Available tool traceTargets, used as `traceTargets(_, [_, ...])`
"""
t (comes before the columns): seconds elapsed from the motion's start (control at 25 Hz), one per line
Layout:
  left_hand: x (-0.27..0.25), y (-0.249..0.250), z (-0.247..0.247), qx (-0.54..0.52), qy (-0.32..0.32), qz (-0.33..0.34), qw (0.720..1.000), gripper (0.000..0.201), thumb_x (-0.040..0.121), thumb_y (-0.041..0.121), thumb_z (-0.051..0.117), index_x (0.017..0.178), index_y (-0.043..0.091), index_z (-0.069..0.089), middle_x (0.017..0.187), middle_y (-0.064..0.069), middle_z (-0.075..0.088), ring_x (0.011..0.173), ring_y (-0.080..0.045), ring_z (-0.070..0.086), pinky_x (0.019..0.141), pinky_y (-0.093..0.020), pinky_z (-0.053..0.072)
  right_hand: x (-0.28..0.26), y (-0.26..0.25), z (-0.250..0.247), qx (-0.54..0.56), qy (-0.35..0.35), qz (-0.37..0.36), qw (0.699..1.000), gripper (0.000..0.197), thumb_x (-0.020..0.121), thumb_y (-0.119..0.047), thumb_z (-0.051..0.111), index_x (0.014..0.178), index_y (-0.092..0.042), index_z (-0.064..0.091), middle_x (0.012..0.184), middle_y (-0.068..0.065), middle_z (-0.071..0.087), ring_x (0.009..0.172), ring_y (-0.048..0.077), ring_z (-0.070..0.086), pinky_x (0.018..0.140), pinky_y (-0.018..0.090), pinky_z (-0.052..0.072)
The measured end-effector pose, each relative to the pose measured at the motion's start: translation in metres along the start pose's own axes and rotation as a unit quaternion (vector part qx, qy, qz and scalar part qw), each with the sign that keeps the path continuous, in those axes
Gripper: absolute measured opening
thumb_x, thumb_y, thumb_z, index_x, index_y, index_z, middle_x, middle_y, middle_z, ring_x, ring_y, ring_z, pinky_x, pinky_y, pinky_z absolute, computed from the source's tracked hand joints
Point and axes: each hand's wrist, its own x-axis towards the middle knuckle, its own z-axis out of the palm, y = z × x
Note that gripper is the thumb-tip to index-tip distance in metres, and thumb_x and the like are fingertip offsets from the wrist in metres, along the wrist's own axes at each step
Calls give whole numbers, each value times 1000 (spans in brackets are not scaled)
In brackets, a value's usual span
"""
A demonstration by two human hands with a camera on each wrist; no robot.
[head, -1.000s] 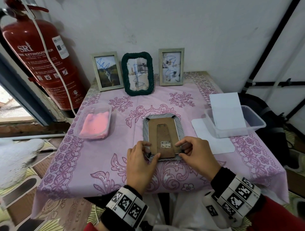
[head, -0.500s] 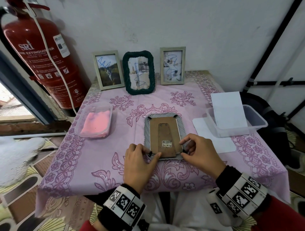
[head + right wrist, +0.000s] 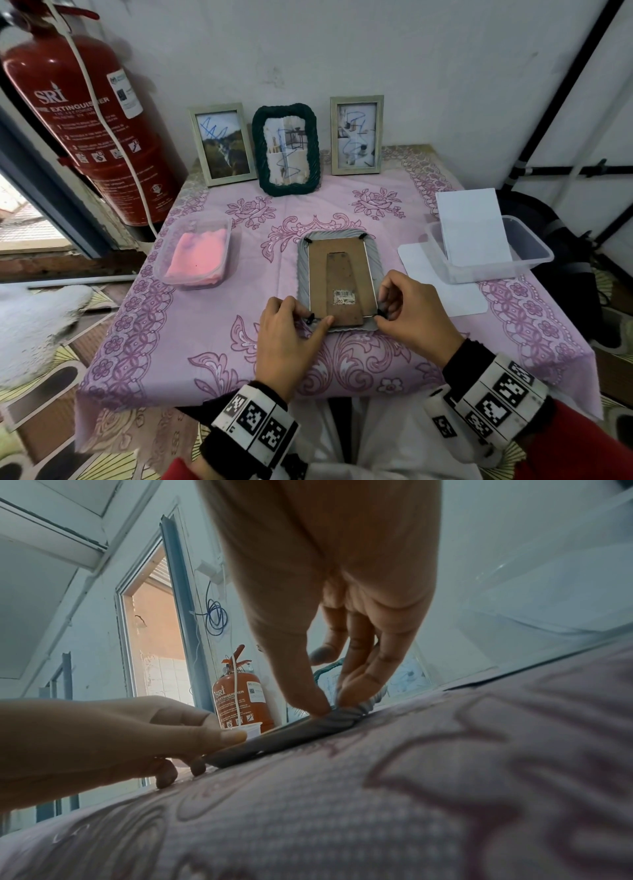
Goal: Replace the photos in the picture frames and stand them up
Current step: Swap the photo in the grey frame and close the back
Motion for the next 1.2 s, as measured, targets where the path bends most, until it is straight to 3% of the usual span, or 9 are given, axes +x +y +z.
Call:
traceTargets(0.32, [3, 0, -4, 3, -12, 11, 1000, 32, 70, 38, 77, 76, 15, 56, 83, 0, 48, 80, -19, 51, 76, -33, 46, 2, 0, -1, -18, -8, -24, 1000, 43, 64, 6, 69, 63, -26, 40, 58, -7, 52, 54, 2, 50, 51, 11, 39])
traceTargets(0.52, [5, -1, -3, 10, -13, 13, 1000, 32, 70, 39, 77, 74, 17, 55, 82, 0, 49, 79, -18, 51, 74, -31, 45, 0, 6, -2, -8, -17, -5, 1000, 33, 71, 2, 71, 71, -23, 48, 68, -3, 58, 57, 5, 52, 54, 12, 45])
traceTargets(0.76, [6, -3, -1, 15, -14, 8, 1000, 32, 70, 41, 77, 74, 19, 54, 81, 4, 48, 79, -16, 51, 71, -25, 40, 6, 7, -4, 26, -15, 31, 999, 32, 70, -2, 76, 70, -21, 50, 65, -2, 58, 55, 4, 50, 54, 8, 42])
traceTargets(1.0, [6, -4, -1, 13, -20, 0, 1000, 32, 70, 41, 77, 72, 21, 51, 80, 7, 45, 79, -17, 51, 71, -29, 43, 6, 1, -6, 5, -46, 2, 999, 23, 70, 2, 71, 75, -10, 51, 69, 8, 60, 55, 8, 49, 56, 17, 44])
traceTargets(1.2, [6, -2, -2, 7, -24, -7, 1000, 32, 70, 40, 77, 72, 21, 51, 80, 7, 45, 77, -17, 51, 71, -32, 46, 7, 1, -5, -19, -52, -29, 998, 29, 69, 3, 68, 69, -14, 44, 61, -5, 50, 51, 7, 44, 53, 14, 39])
